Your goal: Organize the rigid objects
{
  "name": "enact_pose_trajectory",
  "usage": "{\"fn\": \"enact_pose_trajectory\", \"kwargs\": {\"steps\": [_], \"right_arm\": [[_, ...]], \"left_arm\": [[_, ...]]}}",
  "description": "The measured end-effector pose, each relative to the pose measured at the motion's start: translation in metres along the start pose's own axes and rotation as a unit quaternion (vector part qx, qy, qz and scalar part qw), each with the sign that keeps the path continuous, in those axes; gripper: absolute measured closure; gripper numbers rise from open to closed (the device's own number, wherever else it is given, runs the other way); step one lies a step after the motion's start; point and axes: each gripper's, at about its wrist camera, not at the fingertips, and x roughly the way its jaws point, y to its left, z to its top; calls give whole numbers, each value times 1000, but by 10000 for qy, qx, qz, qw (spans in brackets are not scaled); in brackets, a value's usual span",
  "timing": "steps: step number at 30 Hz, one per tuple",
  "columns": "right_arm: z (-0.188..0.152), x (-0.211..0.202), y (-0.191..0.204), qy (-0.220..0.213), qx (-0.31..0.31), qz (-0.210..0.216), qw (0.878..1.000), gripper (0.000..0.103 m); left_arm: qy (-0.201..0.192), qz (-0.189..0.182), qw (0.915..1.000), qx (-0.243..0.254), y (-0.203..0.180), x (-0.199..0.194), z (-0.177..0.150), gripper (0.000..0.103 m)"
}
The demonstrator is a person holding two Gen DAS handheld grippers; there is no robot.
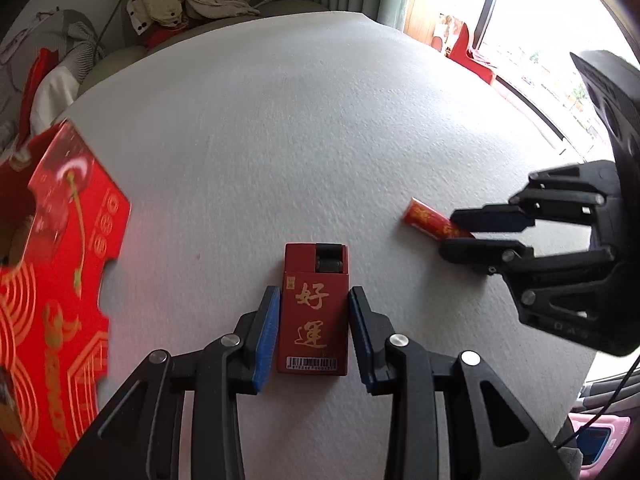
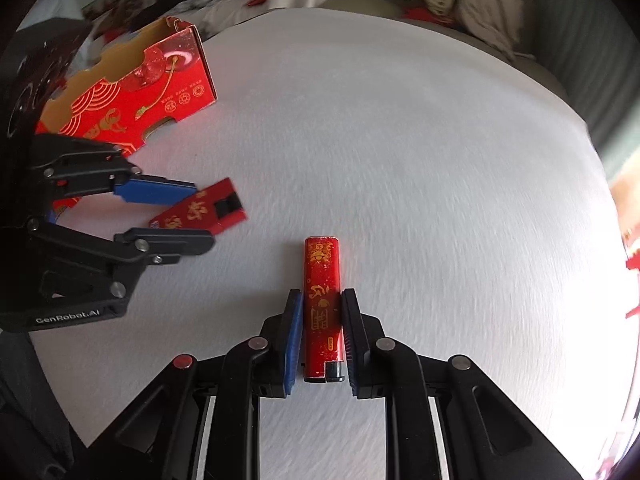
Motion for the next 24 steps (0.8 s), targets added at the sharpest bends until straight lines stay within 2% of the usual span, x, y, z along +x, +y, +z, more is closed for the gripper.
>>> {"fn": "enact_pose_trajectory", "kwargs": {"steps": [3,6,10,16,24], "right_arm": [[-19,-13,15,-167,248,-76,9995,83],[-37,-26,21,-435,738,84,9963,83],[-63,-34,41,-632,1342,166,9888,83],[-76,-43,59,-854,1633,64,9829,83],[-72,-83,70,-1320,1722,-203,9760,83]], "left_arm": [[-76,-39,9998,-191,0,-8,-15,67],[-140,9,9991,-399,4,-17,-32,67],[-205,324,9976,-579,3,-24,-46,67],[-326,698,9935,-833,10,-33,-61,67],[-655,893,9887,-1011,13,-59,-70,66]]}}
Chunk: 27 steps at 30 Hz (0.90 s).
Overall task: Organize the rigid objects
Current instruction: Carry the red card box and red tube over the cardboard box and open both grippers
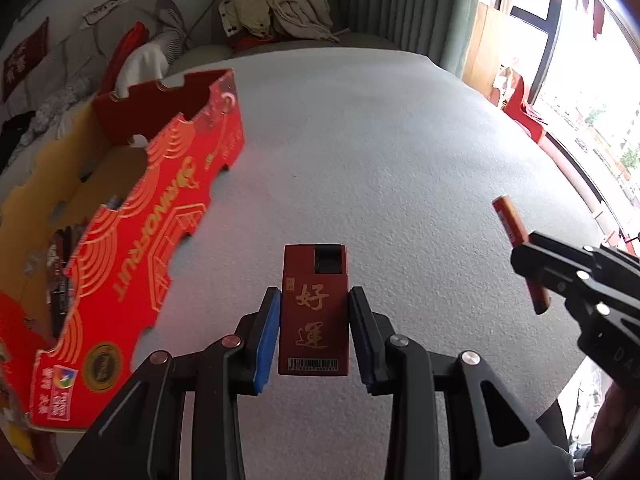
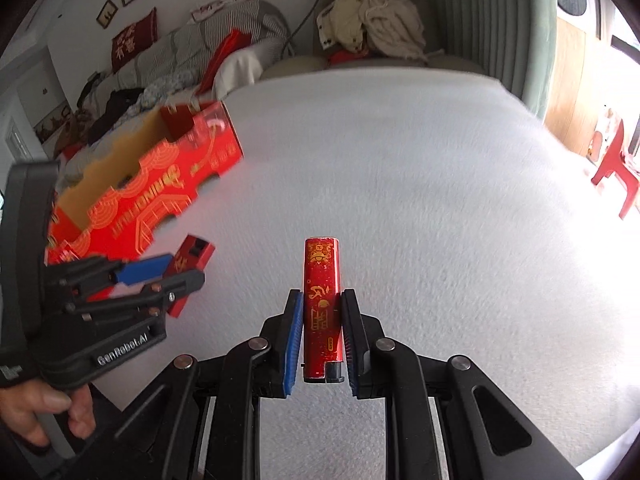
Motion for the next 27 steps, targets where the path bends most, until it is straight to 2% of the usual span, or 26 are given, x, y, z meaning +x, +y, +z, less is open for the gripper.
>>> {"fn": "enact_pose_trajectory", "kwargs": {"steps": [7,19,27], "right_arm": [[6,-18,25,-268,-43,22,9996,83],[17,-36,52,-577,-128,112,9982,83],[27,-40,63,-686,-160,192,9973,83]], "left_arm": [[-280,150,9991,-276,21,-27,-6,66],[-868,112,9944,-589,44,-72,4,66],[-976,261,9908,-896,67,-87,4,66]]}}
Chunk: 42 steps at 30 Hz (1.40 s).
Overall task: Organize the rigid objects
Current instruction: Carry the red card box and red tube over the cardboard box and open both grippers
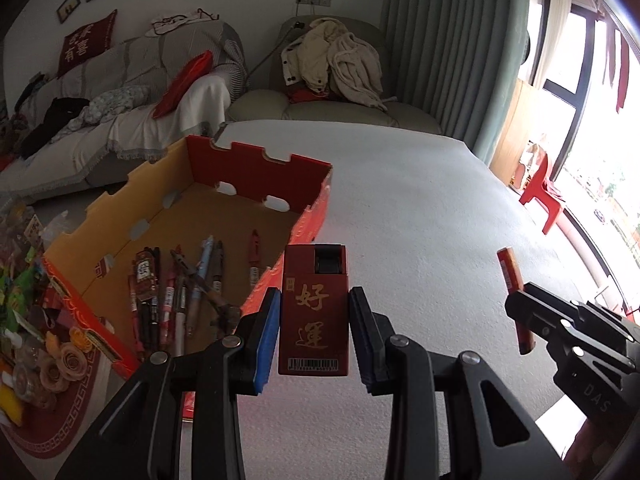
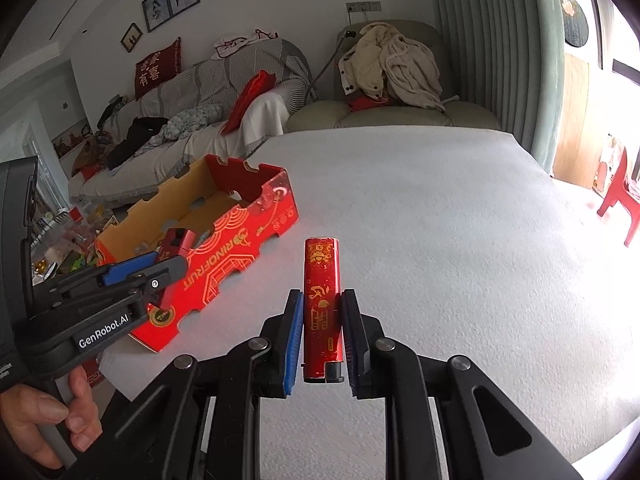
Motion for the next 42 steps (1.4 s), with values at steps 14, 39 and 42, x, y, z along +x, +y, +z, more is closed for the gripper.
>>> {"fn": "enact_pose_trajectory", "kwargs": {"steps": [14,39,42], "right_arm": [[33,12,61,-220,-785,270,9963,83],[73,81,164,55,-1462,813,9859,83],[73,90,166,275,-1463,919,9846,83]], "left_arm": [[-117,489,9976,-486,56,-12,12,66],[116,916,9929,-751,135,11,37,67],[171,952,9926,-737,138,16,38,67]]}}
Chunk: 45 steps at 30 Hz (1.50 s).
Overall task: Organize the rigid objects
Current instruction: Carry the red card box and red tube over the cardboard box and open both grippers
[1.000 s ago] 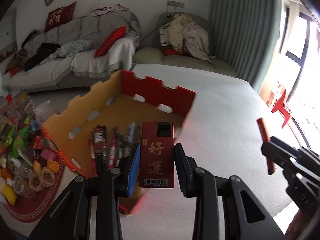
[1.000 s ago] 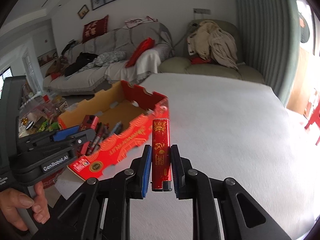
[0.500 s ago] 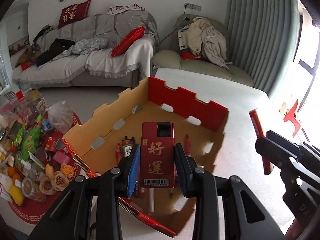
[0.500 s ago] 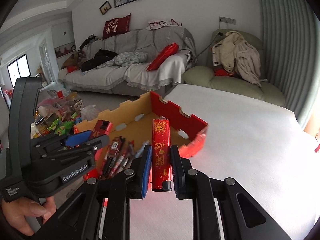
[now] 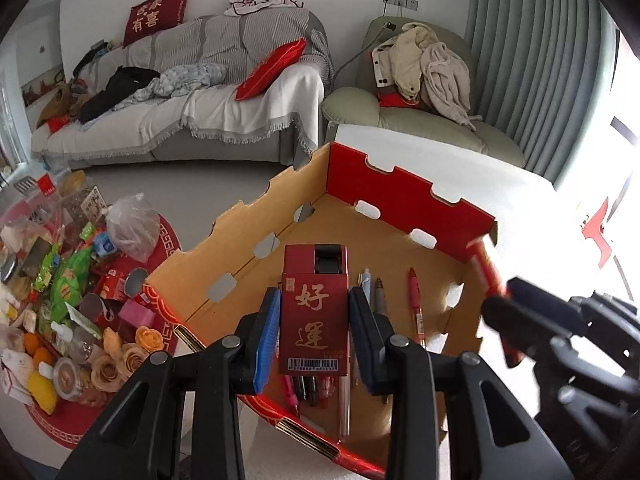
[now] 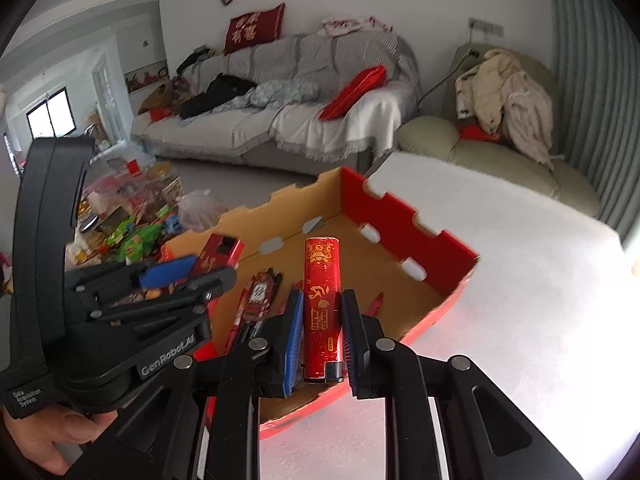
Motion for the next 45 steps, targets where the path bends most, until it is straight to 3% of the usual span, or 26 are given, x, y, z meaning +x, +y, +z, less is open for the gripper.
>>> {"fn": "enact_pose_trajectory", "kwargs": {"steps": [9,43,45], "right_arm": [[-6,24,4,348,50,6,9994,83],[0,69,-7,681,294,-25,9972,83],[1,70,-9,689,334,-24,9971,83]], "left_arm": [[335,16,9994,34,4,25,-2,67],[650,-22,9979,57,8,64,7,66],[648,-69,9979,46,8,64,8,58]]}}
